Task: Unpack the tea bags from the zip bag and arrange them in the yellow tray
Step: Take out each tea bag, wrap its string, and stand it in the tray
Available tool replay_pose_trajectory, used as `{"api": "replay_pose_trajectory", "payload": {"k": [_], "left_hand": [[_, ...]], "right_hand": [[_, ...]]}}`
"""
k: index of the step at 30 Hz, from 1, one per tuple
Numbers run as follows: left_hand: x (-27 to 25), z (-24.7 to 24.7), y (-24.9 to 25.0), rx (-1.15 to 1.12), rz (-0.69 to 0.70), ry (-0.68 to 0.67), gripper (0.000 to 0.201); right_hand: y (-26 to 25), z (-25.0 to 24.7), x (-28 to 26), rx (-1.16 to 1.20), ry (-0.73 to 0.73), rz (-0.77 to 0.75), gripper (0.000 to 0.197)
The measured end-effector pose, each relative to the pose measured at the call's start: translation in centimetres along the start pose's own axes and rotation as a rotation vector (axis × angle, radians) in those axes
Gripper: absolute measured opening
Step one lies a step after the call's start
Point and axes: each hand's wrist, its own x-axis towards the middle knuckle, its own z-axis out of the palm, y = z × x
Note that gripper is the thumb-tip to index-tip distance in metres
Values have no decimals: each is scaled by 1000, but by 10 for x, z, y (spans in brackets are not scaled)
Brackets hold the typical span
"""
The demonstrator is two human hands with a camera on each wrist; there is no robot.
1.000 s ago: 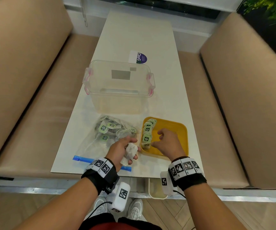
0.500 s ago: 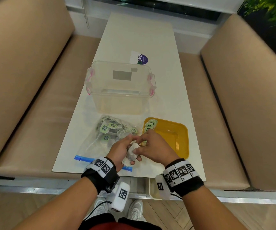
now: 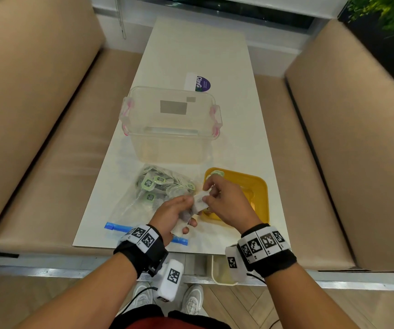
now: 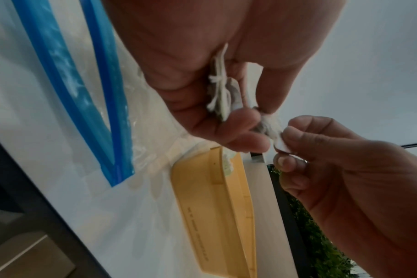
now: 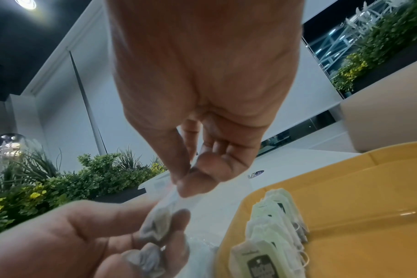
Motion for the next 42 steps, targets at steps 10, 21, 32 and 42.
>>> {"api": "replay_pose_trajectory", "payload": {"k": [10,21,32,42], "left_hand": [[4,1,3,-64,-32,-24,16],[9,0,-7,176,-57,130,19],[21,10,-18,343,-17,210,22],[24,15,-21,387,-21,243,23]], "right_hand": [[-5,-15,-5,-96,-90,-158,12],[13,-58,3,-413,-19,164,9],[24,-23,0,-379,-240,160,4],[37,13,12,-463,-173,99,16]]}}
